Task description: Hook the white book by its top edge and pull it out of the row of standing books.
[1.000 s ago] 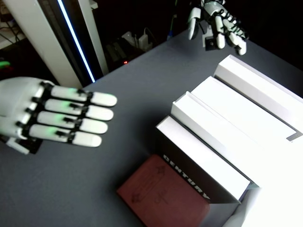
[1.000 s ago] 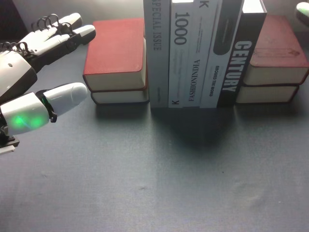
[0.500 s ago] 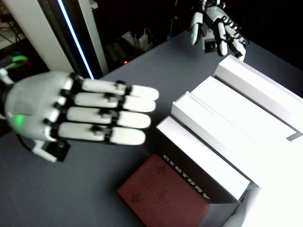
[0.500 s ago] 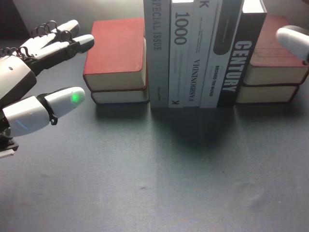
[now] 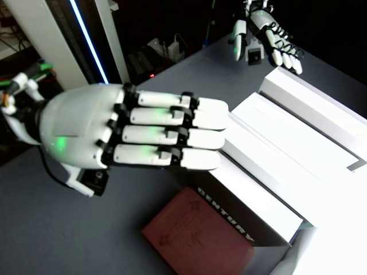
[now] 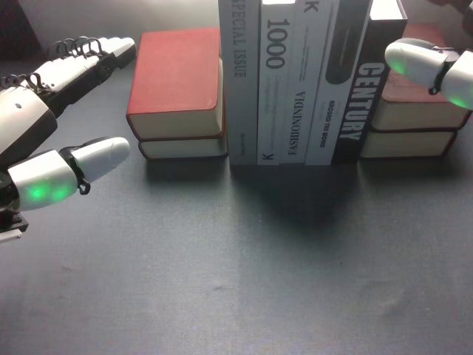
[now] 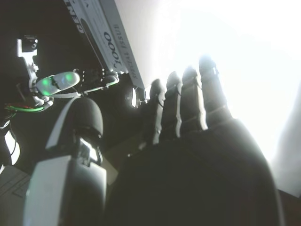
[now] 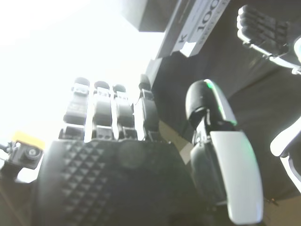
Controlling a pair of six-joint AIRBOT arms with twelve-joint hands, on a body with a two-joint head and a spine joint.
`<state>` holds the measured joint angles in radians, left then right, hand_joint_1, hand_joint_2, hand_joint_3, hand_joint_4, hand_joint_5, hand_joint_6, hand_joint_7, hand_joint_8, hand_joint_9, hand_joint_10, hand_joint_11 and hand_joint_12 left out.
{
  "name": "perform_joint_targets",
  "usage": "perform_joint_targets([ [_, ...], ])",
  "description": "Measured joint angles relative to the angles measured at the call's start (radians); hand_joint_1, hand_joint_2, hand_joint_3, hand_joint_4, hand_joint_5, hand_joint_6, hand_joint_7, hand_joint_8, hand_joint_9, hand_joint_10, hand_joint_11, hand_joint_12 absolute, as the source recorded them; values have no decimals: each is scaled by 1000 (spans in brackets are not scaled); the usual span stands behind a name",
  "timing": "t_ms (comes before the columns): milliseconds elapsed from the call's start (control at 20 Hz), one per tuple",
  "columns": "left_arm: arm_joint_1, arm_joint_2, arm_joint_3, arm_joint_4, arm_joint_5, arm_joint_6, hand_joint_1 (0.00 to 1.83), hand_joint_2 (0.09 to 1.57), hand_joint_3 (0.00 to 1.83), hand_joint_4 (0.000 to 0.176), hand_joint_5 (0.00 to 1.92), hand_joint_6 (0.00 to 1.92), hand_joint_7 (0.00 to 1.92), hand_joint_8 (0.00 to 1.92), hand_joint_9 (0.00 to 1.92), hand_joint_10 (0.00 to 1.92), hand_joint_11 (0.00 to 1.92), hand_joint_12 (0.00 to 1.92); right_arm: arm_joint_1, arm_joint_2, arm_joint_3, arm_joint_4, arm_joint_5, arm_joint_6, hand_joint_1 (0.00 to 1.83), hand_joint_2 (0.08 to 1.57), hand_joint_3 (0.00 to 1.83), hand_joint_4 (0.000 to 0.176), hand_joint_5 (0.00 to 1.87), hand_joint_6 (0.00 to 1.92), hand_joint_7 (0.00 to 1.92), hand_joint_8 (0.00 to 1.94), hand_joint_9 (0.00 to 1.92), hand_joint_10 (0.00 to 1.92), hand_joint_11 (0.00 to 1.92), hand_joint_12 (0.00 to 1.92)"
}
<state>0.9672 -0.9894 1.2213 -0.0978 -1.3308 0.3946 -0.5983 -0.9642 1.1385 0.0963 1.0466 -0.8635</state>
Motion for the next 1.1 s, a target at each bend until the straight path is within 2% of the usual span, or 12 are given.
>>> perform_joint_targets([
  [50,0,-2,0,-2,6,0,418,1386,0,0,69,3,26,1,0,0,0,119,0,0,0,-5,-6,0,362,1348,0,10,269,16,0,0,0,0,0,0],
  [150,0,-2,0,0,7,0,422,1384,0,0,53,3,15,2,0,0,0,98,3,-2,0,-10,-15,0,340,1363,2,20,240,2,0,0,0,0,0,0],
  [200,0,-2,0,-2,6,0,474,1382,0,0,52,3,21,5,0,0,0,83,3,-2,0,-12,-19,0,365,1367,2,5,268,12,0,0,0,0,0,0],
  [250,0,-2,0,-6,6,0,513,1377,0,0,57,4,31,6,0,0,0,92,3,-2,0,-12,-23,0,341,1374,5,0,283,15,0,0,0,0,0,0],
  [450,21,-2,-2,-21,-5,-1,434,1387,2,0,62,2,36,2,0,0,22,16,3,3,-16,-31,-18,1,279,1465,18,0,462,79,39,7,0,0,16,12],
  [500,22,-2,-2,-21,-7,-2,422,1382,0,0,81,9,47,6,0,0,35,23,3,7,-23,-40,-14,1,249,1490,1,0,450,123,32,2,0,0,2,49],
  [600,25,-2,-2,-31,-8,-2,389,1385,2,0,73,2,14,2,0,0,36,35,2,11,-31,-72,-7,5,198,1500,0,0,294,556,21,0,0,0,0,18],
  [700,30,-2,-4,-34,-12,-3,375,1391,3,0,81,4,6,1,0,0,42,47,-10,11,-40,-71,2,18,190,1506,0,0,238,760,34,3,0,0,0,7],
  [750,34,0,-7,-36,-11,-3,352,1396,0,0,59,11,0,0,0,0,8,221,-18,11,-41,-74,12,26,197,1508,0,0,257,782,45,7,0,0,0,1],
  [850,34,2,-11,-40,-15,-3,408,1387,0,0,78,10,2,1,0,0,0,322,-63,36,-78,-84,55,40,173,1509,1,0,291,851,66,10,0,0,0,0],
  [1000,37,3,-13,-47,-23,-3,368,1389,0,0,117,17,0,0,0,0,0,317,-121,66,-116,-101,106,51,161,1494,0,0,272,941,97,15,0,0,0,0],
  [1100,50,9,-22,-55,-31,-3,397,1369,0,0,103,5,0,0,0,0,0,183,-183,93,-142,-110,161,75,281,1467,0,0,305,873,88,5,0,0,0,0],
])
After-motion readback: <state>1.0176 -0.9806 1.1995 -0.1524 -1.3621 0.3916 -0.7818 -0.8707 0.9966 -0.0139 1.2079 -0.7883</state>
